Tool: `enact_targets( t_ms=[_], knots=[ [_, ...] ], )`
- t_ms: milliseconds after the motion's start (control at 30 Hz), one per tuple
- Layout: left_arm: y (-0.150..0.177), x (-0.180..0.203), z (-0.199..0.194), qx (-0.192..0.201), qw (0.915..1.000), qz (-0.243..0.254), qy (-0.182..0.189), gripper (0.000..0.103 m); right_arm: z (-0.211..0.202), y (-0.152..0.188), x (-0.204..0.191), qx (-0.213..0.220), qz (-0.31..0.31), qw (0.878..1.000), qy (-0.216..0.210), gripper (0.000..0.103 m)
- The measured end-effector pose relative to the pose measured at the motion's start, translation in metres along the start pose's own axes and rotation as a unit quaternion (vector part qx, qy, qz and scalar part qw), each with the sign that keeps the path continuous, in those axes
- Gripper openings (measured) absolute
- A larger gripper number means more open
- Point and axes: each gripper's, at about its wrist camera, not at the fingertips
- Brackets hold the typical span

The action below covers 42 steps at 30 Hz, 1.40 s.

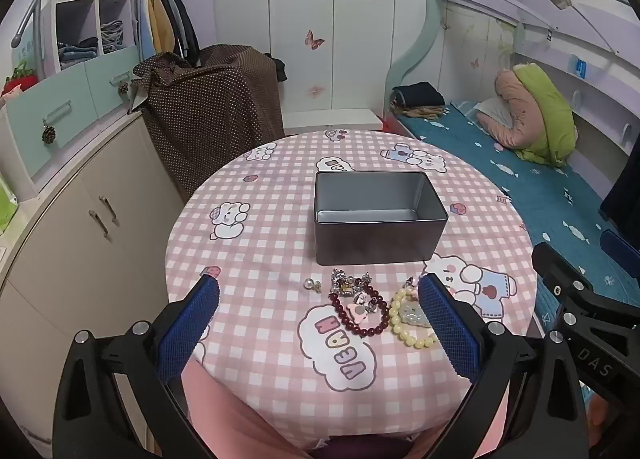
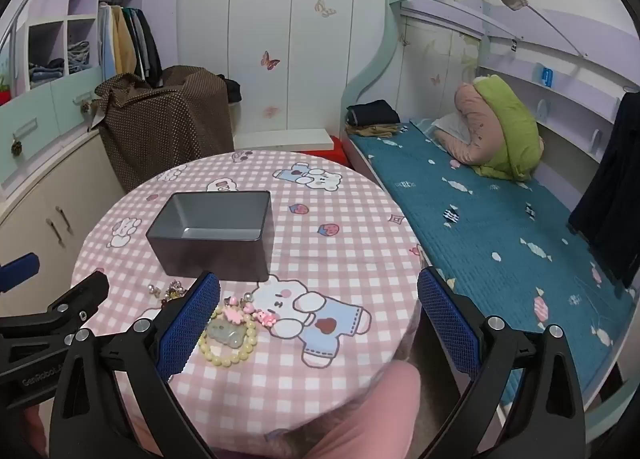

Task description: Organize jewelry

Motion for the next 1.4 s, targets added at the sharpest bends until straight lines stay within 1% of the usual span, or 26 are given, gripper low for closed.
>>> enact_targets(
  t_ms=[600,867,1267,1300,1400],
  knots=[
    [-0.0007,0.0023,0.0044,-0.004,1.0,-0.002,0.004,0.096,0.001,0.0004,0.0001,-0.003,-0.003,1.0,0.002,0.096],
    [-0.0016,-0.0038,0.0008,-0.002,1.0,-0.002,0.004,0.096,0.003,0.0021,-0.0003,-0.006,-0.002,1.0,0.003,0.096],
    [-0.0028,-0.0003,-0.0019,-0.004,1.0,-0.003,0.002,0.096,0.0039,0.0023,-0.0008,-0.008,-0.003,1.0,0.002,0.096],
    [0.0027,-0.0027,0.0046,-0.005,1.0,-0.004,0.005,0.096,0.004,0.0023,-0.0007,-0.009,-0.003,1.0,0.002,0.096],
    [0.0039,-0.0032,0.0061,-0.006,1.0,-0.004,0.005,0.096,0.0046,0.0027,-0.0016,-0.01,-0.004,1.0,0.002,0.096]
  ],
)
Point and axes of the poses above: each gripper's, at about its wrist camera, not at the fingertips, and z roughly the way its jaws point, x to its right, y to its underside, and after that the axes turned 2 degrees about x, right-handed
